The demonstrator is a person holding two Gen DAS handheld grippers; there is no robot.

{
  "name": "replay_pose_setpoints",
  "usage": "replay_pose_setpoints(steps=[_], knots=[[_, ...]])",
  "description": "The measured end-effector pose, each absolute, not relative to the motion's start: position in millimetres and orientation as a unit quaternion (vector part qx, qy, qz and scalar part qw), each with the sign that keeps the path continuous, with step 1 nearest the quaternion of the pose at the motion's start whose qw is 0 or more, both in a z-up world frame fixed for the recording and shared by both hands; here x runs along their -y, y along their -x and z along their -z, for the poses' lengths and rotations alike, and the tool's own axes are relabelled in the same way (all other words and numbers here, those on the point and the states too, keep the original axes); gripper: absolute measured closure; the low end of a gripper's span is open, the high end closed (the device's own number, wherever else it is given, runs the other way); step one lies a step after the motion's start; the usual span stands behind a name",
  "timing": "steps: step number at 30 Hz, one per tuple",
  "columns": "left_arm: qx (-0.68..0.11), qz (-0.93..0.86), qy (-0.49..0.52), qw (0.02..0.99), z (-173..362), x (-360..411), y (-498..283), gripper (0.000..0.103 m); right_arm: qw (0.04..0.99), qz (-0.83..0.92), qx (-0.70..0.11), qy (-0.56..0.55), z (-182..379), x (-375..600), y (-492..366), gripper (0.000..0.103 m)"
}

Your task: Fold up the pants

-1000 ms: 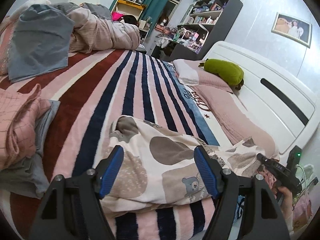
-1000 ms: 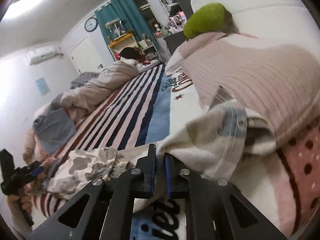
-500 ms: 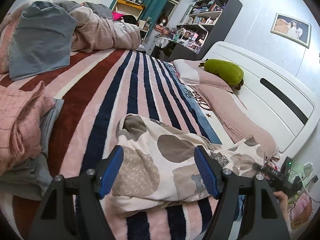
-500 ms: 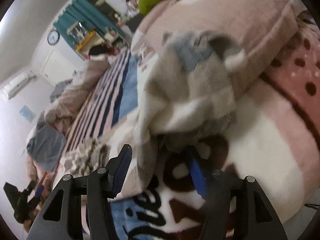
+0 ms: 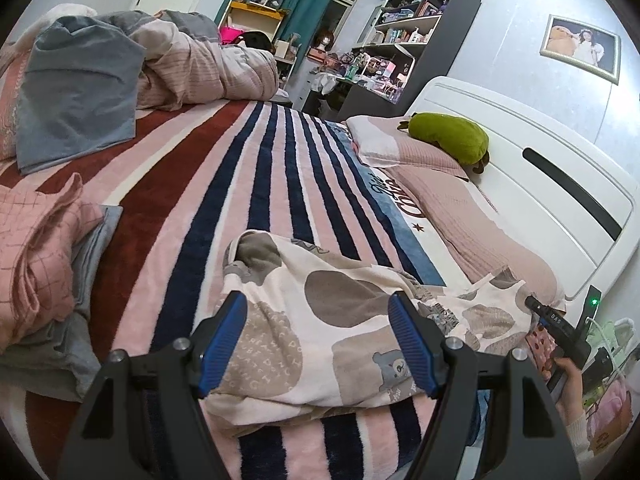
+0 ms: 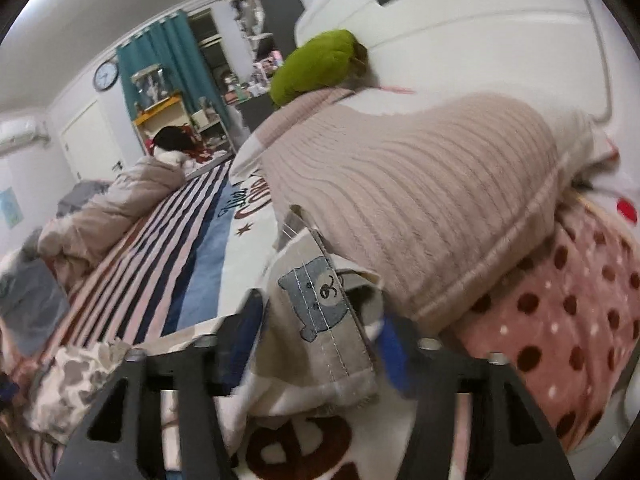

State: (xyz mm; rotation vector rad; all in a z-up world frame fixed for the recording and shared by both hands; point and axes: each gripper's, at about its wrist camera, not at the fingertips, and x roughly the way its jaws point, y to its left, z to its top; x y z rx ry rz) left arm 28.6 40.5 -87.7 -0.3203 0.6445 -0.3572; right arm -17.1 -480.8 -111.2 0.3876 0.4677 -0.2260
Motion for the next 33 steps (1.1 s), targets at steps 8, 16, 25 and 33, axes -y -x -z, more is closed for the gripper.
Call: replay_pose_setpoints(steps=[8,16,25,33], knots=[[-0.302,0.184,0.158,0.922,84.6,-43.1,-24.9,0.034,0.955,0.084,-0.258,-0.119,107.4,458.5,3.3,0.097],[-0.274,0.182,0.169,0.929,78.6,-74.0,-6.5,0.034,0.972,-0.046,-0.214,-0.083,30.5,392.7,-13.0,0.098],[-0.255,0.152,0.173,0.939,73.7,-108.4,21.6,0.034,0.940,-0.253,-0.225,-0.037,-17.6,234.3,-64.4,0.098],[-0.265,0.123,0.182,0.939,81.2,-125.8,31.3,0.034,0.870,-0.342,-0.355,0.003,65.5,116.9,-97.7,0.098]])
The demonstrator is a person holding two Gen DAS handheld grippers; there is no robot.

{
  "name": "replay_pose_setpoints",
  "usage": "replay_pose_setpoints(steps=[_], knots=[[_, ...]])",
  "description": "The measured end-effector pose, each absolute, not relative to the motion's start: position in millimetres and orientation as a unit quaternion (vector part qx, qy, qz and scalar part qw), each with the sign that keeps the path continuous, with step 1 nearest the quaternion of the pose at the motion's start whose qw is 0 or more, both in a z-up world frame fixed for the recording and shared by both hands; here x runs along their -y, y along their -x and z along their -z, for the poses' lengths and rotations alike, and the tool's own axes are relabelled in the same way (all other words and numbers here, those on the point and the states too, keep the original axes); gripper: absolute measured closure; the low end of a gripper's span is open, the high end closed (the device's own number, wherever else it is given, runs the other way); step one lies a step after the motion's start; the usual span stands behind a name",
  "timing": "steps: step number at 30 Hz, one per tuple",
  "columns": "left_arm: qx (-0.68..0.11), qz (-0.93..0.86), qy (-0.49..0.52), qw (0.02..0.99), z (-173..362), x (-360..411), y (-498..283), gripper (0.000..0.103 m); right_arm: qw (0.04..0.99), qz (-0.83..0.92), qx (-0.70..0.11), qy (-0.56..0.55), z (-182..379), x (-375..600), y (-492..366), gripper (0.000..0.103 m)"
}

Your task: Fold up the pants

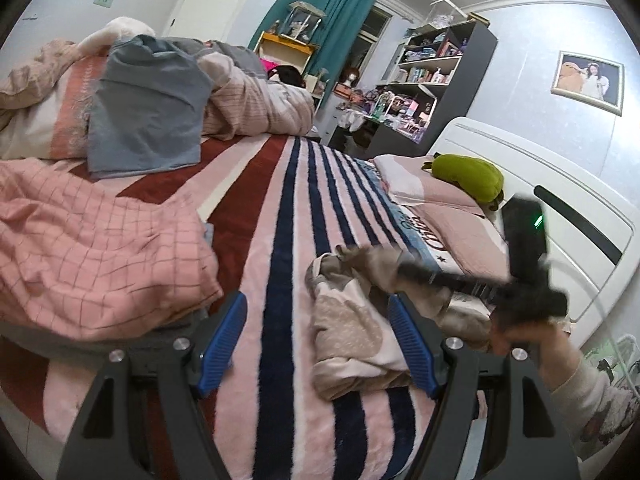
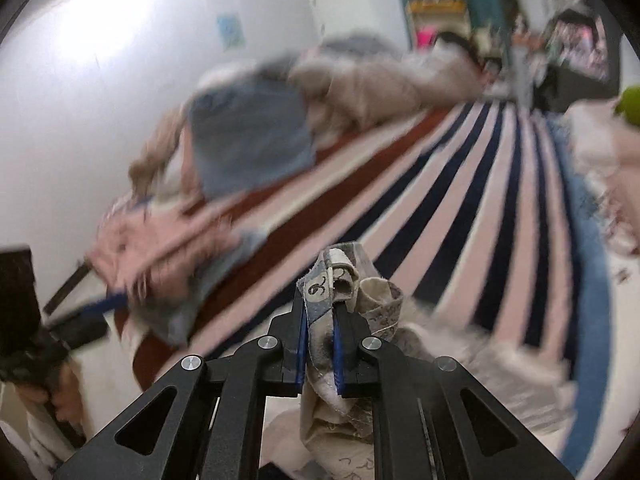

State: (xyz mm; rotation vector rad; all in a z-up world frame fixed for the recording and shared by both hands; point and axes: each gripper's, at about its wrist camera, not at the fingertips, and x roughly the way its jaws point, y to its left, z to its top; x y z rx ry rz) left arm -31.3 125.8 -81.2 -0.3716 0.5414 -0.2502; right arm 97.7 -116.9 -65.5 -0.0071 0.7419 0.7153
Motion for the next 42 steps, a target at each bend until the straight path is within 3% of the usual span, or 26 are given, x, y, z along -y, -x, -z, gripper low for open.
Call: replay_pose_setpoints(steps=[4,6,8,13,15,20,25,26,28,30,35,40,42], knots=[[-0.283,0.127,0.183,0.933,88.0,-119.9,21.2,0.033,0.834,-0.358,-0.420,-0.003,109.5,110.8,-99.4,0.094],[-0.291,0.135,0.179,0.930,89.3,-112.7,12.2,0.033,0.824,-0.370,-0.429,-0.015,114.8,115.5,-94.6,0.088],[-0.296,0.146,0.176,0.928,90.0,-104.2,6.2,0.033,0.821,-0.387,-0.417,-0.041,103.8,128.9,-86.0,0.075],[-0.314,0.191,0.168,0.915,95.5,-73.6,-16.4,0.033,0.862,-0.360,-0.355,-0.045,63.0,174.3,-66.4,0.073],[-0.325,0.207,0.165,0.908,100.8,-58.9,-26.7,0.028,0.880,-0.325,-0.345,-0.027,60.4,195.4,-65.5,0.072],[-0.354,0.232,0.179,0.888,118.5,-30.5,-56.1,0.028,0.893,-0.260,-0.366,0.036,87.9,219.0,-64.9,0.070],[-0.359,0.228,0.200,0.883,123.4,-25.9,-72.0,0.028,0.864,-0.320,-0.388,0.028,111.2,227.7,-52.3,0.070],[-0.361,0.223,0.198,0.884,124.0,-25.4,-74.2,0.030,0.856,-0.342,-0.388,0.028,112.5,224.4,-47.0,0.070],[-0.369,0.209,0.185,0.887,125.6,-24.2,-77.1,0.052,0.848,-0.357,-0.389,0.036,115.4,221.0,-40.3,0.070],[-0.385,0.195,0.172,0.886,129.9,-26.0,-79.8,0.088,0.850,-0.354,-0.388,0.050,118.5,215.9,-38.7,0.070],[-0.381,0.208,0.186,0.881,126.9,-46.4,-67.0,0.096,0.850,-0.351,-0.393,0.021,114.3,222.9,-40.7,0.070],[-0.375,0.192,0.162,0.892,120.5,-63.0,-51.3,0.096,0.853,-0.347,-0.390,-0.001,105.9,226.3,-44.6,0.070],[-0.380,0.178,0.152,0.895,123.6,-66.7,-50.1,0.090,0.861,-0.335,-0.384,0.003,102.6,226.5,-45.2,0.071]])
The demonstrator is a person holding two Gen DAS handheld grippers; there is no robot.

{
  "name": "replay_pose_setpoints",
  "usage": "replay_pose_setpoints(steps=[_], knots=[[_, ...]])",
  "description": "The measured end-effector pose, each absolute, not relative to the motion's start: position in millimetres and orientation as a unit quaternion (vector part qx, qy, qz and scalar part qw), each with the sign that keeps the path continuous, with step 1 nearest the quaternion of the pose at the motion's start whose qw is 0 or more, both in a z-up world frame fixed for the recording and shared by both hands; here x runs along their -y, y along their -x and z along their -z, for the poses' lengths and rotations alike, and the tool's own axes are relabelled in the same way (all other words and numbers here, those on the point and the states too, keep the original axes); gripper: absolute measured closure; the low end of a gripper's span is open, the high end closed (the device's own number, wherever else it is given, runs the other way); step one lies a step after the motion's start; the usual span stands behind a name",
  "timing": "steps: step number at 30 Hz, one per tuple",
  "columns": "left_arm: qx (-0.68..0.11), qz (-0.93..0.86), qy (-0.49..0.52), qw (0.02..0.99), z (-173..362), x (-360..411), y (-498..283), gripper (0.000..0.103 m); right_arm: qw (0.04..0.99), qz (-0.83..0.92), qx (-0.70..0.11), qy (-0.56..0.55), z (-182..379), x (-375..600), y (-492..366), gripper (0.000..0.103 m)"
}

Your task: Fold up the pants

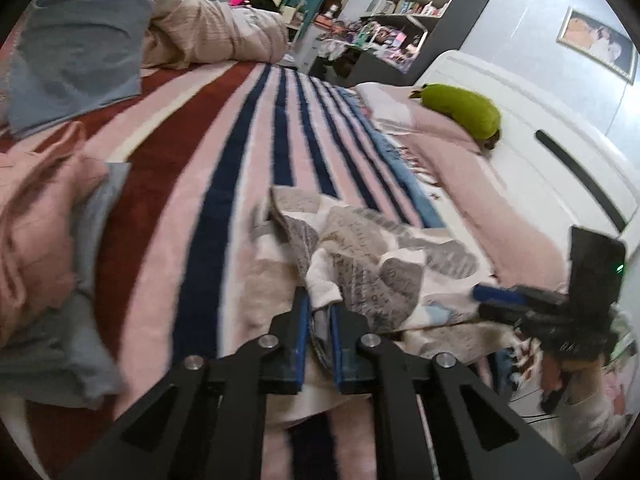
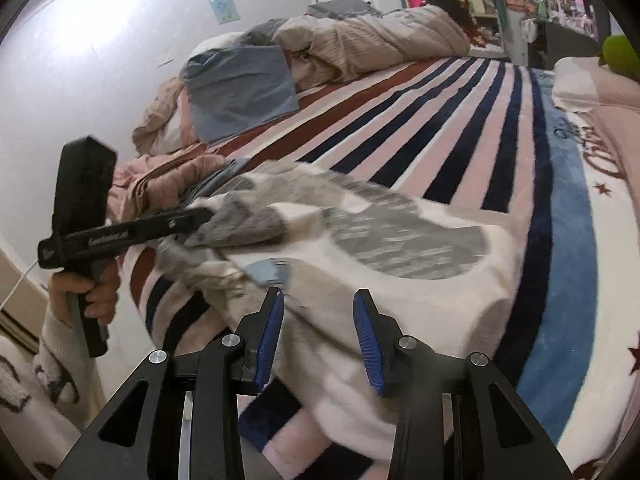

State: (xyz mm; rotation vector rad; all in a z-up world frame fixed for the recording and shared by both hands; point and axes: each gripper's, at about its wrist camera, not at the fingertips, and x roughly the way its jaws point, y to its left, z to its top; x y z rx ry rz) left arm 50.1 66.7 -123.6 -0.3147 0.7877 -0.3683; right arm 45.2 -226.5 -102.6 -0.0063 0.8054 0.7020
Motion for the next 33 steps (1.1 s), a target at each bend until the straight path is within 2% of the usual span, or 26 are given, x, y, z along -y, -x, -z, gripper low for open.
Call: replay_pose_setpoints(steps=[1,3,5,8,16,21,24,33], knots=[[-0.381,0.169,0.147,0.897,124.9,-69.3,-49.3,0.086,0.864,-0.328,-0.382,0.006,101.6,226.9,-45.0,0.071],[-0.378,0.160,0.151,0.899,123.4,-76.3,-46.8,0.061,0.872,-0.311,-0.379,0.022,101.9,226.6,-46.0,0.071],[-0.360,0.165,0.163,0.903,114.7,-83.1,-43.0,0.057,0.877,-0.293,-0.379,0.038,103.5,226.3,-46.8,0.071],[-0.334,0.209,0.168,0.904,99.6,-80.7,-37.6,0.042,0.876,-0.290,-0.382,0.047,106.1,225.9,-45.8,0.071],[-0.373,0.229,0.076,0.896,114.3,-33.4,-39.7,0.040,0.872,-0.295,-0.388,0.037,111.5,228.9,-43.1,0.072],[-0.399,0.163,0.013,0.902,135.1,-41.3,-33.5,0.039,0.872,-0.294,-0.390,0.023,109.7,234.5,-42.9,0.073],[-0.414,0.154,0.030,0.896,144.5,-56.8,-30.9,0.037,0.874,-0.291,-0.389,0.017,108.2,238.7,-41.5,0.073],[-0.380,0.101,-0.001,0.920,112.4,-79.2,-36.0,0.036,0.886,-0.275,-0.373,0.008,91.3,256.3,-31.0,0.072]])
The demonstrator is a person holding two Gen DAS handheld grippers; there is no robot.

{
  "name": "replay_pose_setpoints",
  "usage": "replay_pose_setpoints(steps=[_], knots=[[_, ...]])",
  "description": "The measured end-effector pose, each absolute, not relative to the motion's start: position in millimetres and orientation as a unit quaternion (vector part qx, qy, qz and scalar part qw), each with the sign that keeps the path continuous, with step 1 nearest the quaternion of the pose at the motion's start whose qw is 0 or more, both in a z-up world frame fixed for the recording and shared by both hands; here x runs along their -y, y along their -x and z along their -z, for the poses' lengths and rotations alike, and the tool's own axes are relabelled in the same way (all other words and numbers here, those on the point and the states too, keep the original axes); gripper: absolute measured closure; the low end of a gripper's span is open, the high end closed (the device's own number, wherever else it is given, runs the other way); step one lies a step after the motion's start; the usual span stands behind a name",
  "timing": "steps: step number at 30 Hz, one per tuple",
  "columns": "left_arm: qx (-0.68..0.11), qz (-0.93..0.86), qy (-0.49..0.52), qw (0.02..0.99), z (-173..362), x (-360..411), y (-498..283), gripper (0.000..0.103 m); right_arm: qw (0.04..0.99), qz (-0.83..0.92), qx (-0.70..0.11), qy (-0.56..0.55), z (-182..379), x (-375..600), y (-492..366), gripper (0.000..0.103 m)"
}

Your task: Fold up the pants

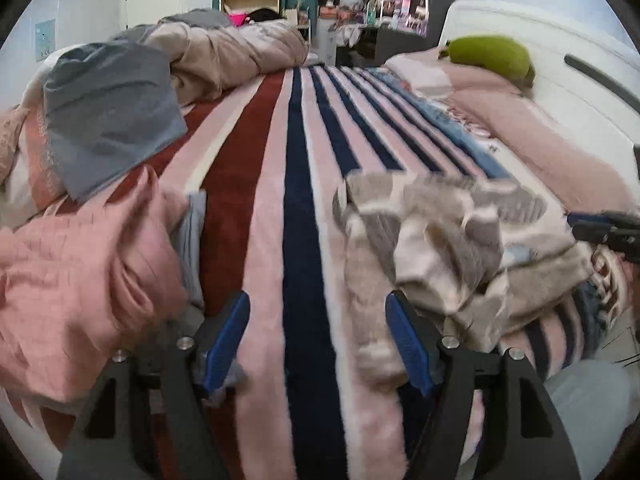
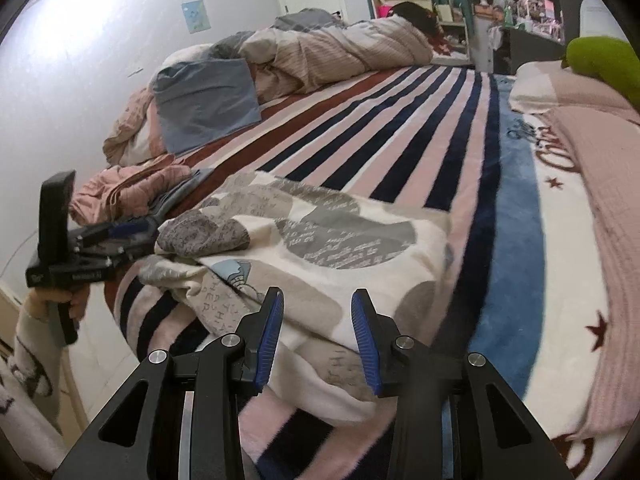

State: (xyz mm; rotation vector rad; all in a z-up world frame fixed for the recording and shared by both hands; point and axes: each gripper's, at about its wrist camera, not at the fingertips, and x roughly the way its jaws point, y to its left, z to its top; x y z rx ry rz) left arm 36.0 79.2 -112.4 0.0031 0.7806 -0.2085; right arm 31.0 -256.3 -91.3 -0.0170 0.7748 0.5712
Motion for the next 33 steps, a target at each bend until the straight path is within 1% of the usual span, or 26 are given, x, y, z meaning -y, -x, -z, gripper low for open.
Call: replay_pose_setpoints(steps=[2,4,8,11,13,14,15,16,18,21,23,24,25,28,30,31,32,33], knots=[[-0.367,0.137,0.033,0.919,100.8,-82.6,-38.3,0.036,0.890,-0.272,-0.367,0.006,86.4,261.7,-30.0,0.072],[-0.355,0.173,0.042,0.918,91.6,-74.4,-41.7,0.036,0.892,-0.270,-0.363,0.004,82.9,265.9,-31.6,0.071],[-0.344,0.219,0.006,0.913,87.2,-38.0,-53.0,0.036,0.896,-0.267,-0.355,-0.001,79.8,269.7,-36.9,0.071],[-0.365,0.229,-0.019,0.902,96.9,-12.1,-68.3,0.036,0.895,-0.273,-0.353,-0.007,80.7,269.3,-39.4,0.071],[-0.390,0.223,-0.025,0.893,105.4,-1.3,-76.9,0.047,0.894,-0.276,-0.353,-0.007,82.4,269.2,-40.4,0.071],[-0.396,0.227,-0.027,0.890,107.1,2.4,-79.4,0.058,0.893,-0.277,-0.354,-0.007,83.9,269.8,-40.6,0.071],[-0.397,0.227,-0.031,0.889,107.9,4.8,-80.6,0.065,0.893,-0.277,-0.355,-0.006,85.0,270.6,-40.8,0.071],[-0.396,0.218,-0.044,0.891,108.2,7.4,-78.5,0.068,0.893,-0.276,-0.356,-0.006,86.0,272.0,-41.4,0.071],[-0.390,0.213,-0.057,0.894,108.0,7.5,-70.9,0.088,0.893,-0.272,-0.358,-0.005,88.2,276.7,-43.2,0.071],[-0.392,0.229,-0.052,0.890,107.5,2.5,-61.5,0.095,0.894,-0.270,-0.358,-0.005,89.3,283.5,-48.7,0.071],[-0.395,0.233,-0.055,0.887,109.2,1.4,-56.1,0.096,0.892,-0.283,-0.352,0.008,87.9,283.6,-54.7,0.069],[-0.397,0.235,-0.052,0.886,109.7,-0.1,-54.6,0.096,0.890,-0.292,-0.350,0.022,87.2,282.1,-59.8,0.067],[-0.398,0.234,-0.048,0.886,109.8,-2.4,-53.0,0.096,0.887,-0.299,-0.350,0.032,87.3,280.5,-64.4,0.062],[-0.396,0.229,-0.041,0.888,109.0,-7.1,-50.2,0.098,0.875,-0.319,-0.357,0.067,89.0,273.5,-83.9,0.062],[-0.393,0.225,-0.035,0.891,108.1,-10.9,-49.4,0.098,0.868,-0.331,-0.364,0.072,91.2,272.3,-93.0,0.062],[-0.391,0.219,-0.034,0.893,107.3,-13.7,-49.6,0.098,0.863,-0.338,-0.369,0.073,92.9,270.7,-97.2,0.060],[-0.390,0.212,-0.034,0.895,107.0,-15.3,-49.5,0.098,0.857,-0.344,-0.375,0.079,95.4,267.1,-101.2,0.055],[-0.388,0.205,-0.035,0.898,106.6,-17.4,-50.4,0.098,0.856,-0.344,-0.377,0.086,97.2,264.7,-103.6,0.053]])
